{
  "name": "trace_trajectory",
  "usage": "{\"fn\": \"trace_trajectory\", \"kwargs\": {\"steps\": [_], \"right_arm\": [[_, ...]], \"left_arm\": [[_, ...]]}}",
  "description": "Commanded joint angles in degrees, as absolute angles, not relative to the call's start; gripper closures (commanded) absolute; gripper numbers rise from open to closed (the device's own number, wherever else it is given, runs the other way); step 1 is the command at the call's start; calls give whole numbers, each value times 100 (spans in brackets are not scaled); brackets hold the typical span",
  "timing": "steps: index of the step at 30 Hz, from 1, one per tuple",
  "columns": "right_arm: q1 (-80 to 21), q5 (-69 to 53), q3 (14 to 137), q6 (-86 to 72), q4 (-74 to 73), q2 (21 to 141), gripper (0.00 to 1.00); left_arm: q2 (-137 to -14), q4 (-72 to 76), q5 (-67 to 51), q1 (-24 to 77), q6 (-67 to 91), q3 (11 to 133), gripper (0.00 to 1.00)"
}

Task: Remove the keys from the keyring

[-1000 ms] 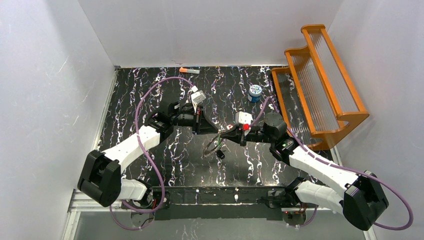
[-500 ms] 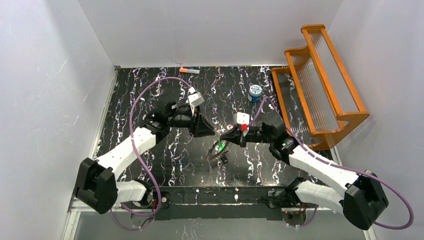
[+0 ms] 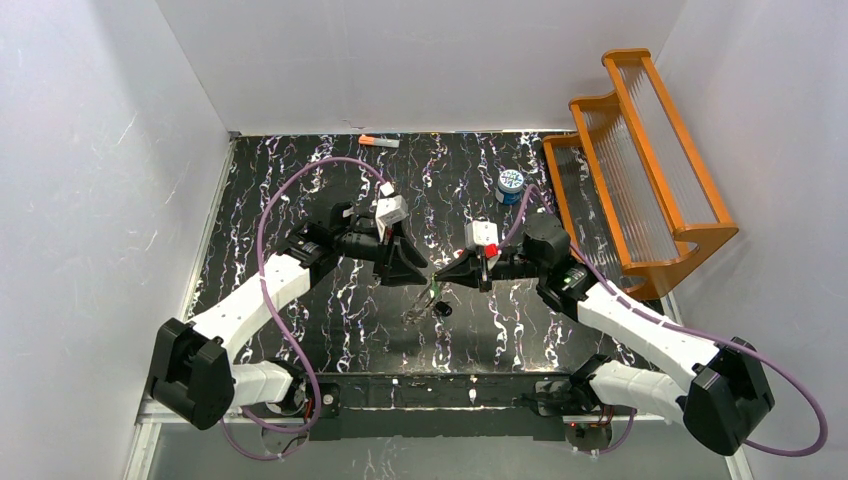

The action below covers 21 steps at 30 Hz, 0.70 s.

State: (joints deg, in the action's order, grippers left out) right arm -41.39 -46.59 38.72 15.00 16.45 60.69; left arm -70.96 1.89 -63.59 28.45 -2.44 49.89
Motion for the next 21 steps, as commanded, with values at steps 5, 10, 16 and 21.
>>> {"fn": "trace_trajectory", "kwargs": {"steps": [5,10,16,21], "right_arm": [[-4168,-5579,4386,1553,1863,6175,99],[-4174,-5707,4473,1527,1940,6282,99],[-4170,-5705,4506,1485,2034,6356,99],[-4166,-5636,4514,1485,2055,6380,99]], "left_arm": [[-7084,79,-7203,2854,-714,5142,53],[-7125,79,-7316,2940,-755,5142,53],[-7177,75,-7426,3027,-749,5150,59],[-7194,79,-7503,3091,-739,5150,71]]}}
